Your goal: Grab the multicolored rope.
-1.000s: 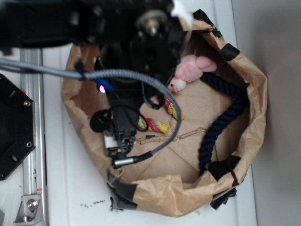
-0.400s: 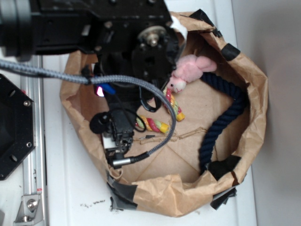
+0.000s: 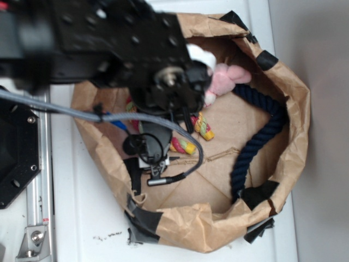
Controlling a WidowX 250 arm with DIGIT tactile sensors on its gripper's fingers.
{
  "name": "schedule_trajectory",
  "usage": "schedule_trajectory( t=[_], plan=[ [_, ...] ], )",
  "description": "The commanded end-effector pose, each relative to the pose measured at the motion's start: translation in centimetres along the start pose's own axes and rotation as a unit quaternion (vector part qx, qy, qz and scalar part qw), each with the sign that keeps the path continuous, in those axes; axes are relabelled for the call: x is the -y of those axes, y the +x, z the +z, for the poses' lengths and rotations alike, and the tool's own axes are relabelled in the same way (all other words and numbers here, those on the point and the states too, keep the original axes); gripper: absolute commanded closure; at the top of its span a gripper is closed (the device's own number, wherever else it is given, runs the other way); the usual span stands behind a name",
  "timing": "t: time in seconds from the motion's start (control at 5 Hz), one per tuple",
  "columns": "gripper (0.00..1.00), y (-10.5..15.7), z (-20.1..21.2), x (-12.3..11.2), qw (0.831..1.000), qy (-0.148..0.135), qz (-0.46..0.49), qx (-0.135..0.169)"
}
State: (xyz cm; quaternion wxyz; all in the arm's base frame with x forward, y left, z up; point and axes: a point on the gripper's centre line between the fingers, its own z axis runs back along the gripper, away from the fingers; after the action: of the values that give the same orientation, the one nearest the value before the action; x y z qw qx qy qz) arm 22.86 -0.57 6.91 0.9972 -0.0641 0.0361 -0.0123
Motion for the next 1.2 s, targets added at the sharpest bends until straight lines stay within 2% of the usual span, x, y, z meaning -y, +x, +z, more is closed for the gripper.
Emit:
schedule_trajectory(
  t=[0.0,0.2,0.4,0.6,0.8,1.0],
  plan=[
    [0.00,0.2,-4.6,2.4,0.991,0.021,-0.129,-0.022],
    [0.00,0.0,-7.3,3.5,0.983,-0.007,-0.175,-0.057],
    [0.00,0.6,-9.5,3.1,0.978,0.037,-0.200,-0.052],
    [0.00,1.4,-8.6,1.8,0.983,0.027,-0.180,-0.035],
    [1.00,1.7,-8.2,0.5,0.987,0.019,-0.159,-0.028],
    [1.00,2.0,-8.1,-0.4,0.989,0.013,-0.146,-0.032]
  ],
)
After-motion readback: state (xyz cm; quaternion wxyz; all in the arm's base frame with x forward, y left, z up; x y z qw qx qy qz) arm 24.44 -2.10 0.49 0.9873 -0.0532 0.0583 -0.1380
